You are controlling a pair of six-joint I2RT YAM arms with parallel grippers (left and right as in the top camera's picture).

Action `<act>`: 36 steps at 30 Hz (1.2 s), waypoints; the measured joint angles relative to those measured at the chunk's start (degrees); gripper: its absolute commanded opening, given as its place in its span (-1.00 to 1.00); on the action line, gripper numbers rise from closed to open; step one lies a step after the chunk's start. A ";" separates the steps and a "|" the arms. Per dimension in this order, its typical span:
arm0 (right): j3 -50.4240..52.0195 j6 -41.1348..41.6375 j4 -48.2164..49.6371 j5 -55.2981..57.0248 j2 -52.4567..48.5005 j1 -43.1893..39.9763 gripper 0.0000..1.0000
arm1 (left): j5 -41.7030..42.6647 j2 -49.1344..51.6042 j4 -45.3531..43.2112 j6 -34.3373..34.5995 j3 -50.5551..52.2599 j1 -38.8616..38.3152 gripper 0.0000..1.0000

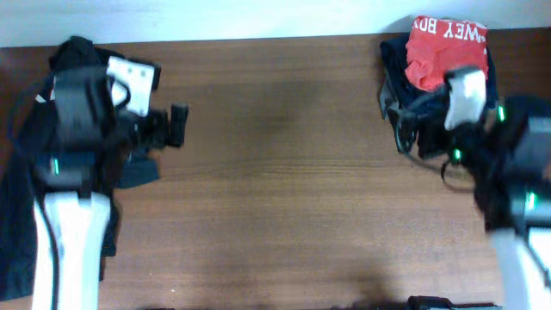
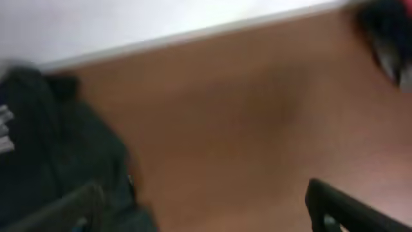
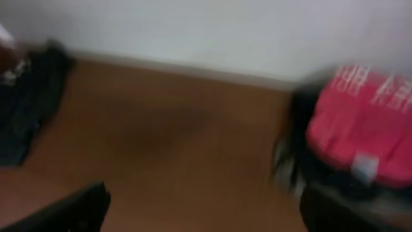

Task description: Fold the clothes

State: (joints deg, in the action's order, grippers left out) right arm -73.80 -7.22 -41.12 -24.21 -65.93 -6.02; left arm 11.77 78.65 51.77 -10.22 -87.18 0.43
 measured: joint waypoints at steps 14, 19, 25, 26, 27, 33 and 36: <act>-16.46 0.59 -14.47 -12.44 -29.18 0.00 0.98 | -7.54 25.81 -0.68 1.40 -16.70 2.43 0.99; -16.46 0.74 -14.51 -14.95 -31.45 0.00 1.00 | -13.94 28.87 -1.86 4.61 -16.76 10.05 0.69; -16.46 0.87 -14.62 -16.00 -31.78 0.00 0.93 | -17.29 34.01 -2.14 7.72 -17.00 20.48 0.59; -16.46 0.83 -14.60 -16.00 -31.78 0.00 0.93 | -17.51 35.41 -2.14 8.37 -17.09 21.94 0.54; -16.46 0.81 -14.60 -16.00 -31.78 0.00 0.93 | -17.62 36.44 -2.12 8.66 -17.14 22.86 0.51; -16.48 0.83 -14.67 -16.02 -31.78 0.00 0.93 | -16.90 44.89 -1.05 10.10 -17.20 25.18 0.30; -16.48 0.79 -14.97 -15.98 -31.78 0.00 0.93 | -16.41 49.66 -0.83 10.12 -17.20 25.03 0.22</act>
State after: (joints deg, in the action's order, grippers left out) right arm -90.28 -6.44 -56.10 -40.18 -97.71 -6.02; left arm -4.64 128.31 50.94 -0.10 -104.38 25.45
